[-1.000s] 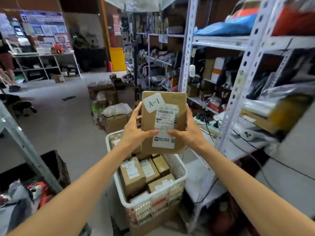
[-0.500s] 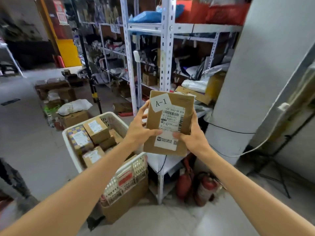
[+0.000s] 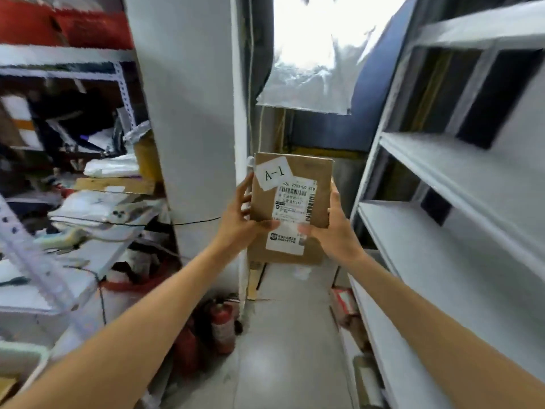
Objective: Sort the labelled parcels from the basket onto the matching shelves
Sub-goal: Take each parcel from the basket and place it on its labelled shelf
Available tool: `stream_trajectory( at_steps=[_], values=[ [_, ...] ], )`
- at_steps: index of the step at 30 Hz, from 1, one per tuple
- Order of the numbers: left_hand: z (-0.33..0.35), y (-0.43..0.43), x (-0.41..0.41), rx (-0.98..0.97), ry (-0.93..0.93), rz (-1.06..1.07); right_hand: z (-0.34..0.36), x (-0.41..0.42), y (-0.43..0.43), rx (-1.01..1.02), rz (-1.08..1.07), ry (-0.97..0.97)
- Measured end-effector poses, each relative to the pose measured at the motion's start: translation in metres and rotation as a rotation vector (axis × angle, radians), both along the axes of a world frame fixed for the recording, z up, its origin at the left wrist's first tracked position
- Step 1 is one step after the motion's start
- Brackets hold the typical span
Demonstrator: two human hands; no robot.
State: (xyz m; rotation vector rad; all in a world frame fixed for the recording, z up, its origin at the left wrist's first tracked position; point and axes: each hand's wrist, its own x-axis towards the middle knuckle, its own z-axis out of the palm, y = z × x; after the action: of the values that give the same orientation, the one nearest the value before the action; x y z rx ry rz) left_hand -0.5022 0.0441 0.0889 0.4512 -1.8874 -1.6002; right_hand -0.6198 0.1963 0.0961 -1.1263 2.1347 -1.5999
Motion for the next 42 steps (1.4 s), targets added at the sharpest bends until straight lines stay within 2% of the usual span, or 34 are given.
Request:
stream_trajectory(
  at_steps=[8,13,18,25,32,42],
  values=[
    [0.021,0.083,-0.115,-0.024,0.013,-0.449,0.019,-0.039,0.117,0.065,-0.494,0.076],
    [0.016,0.142,-0.158,0.026,0.020,-0.723,0.015,-0.030,0.181,0.067,-0.760,0.056],
    [0.002,0.209,-0.169,0.085,-0.033,-0.946,-0.003,0.007,0.240,0.049,-1.035,0.057],
    [-0.024,0.300,-0.137,0.107,-0.069,-1.268,-0.033,0.088,0.305,-0.024,-1.353,-0.030],
    [-0.021,0.345,-0.114,0.085,-0.060,-1.386,-0.033,0.134,0.334,-0.046,-1.490,-0.059],
    [0.025,0.354,-0.125,0.065,0.053,-1.367,0.015,0.128,0.343,-0.020,-1.483,0.066]
  ],
)
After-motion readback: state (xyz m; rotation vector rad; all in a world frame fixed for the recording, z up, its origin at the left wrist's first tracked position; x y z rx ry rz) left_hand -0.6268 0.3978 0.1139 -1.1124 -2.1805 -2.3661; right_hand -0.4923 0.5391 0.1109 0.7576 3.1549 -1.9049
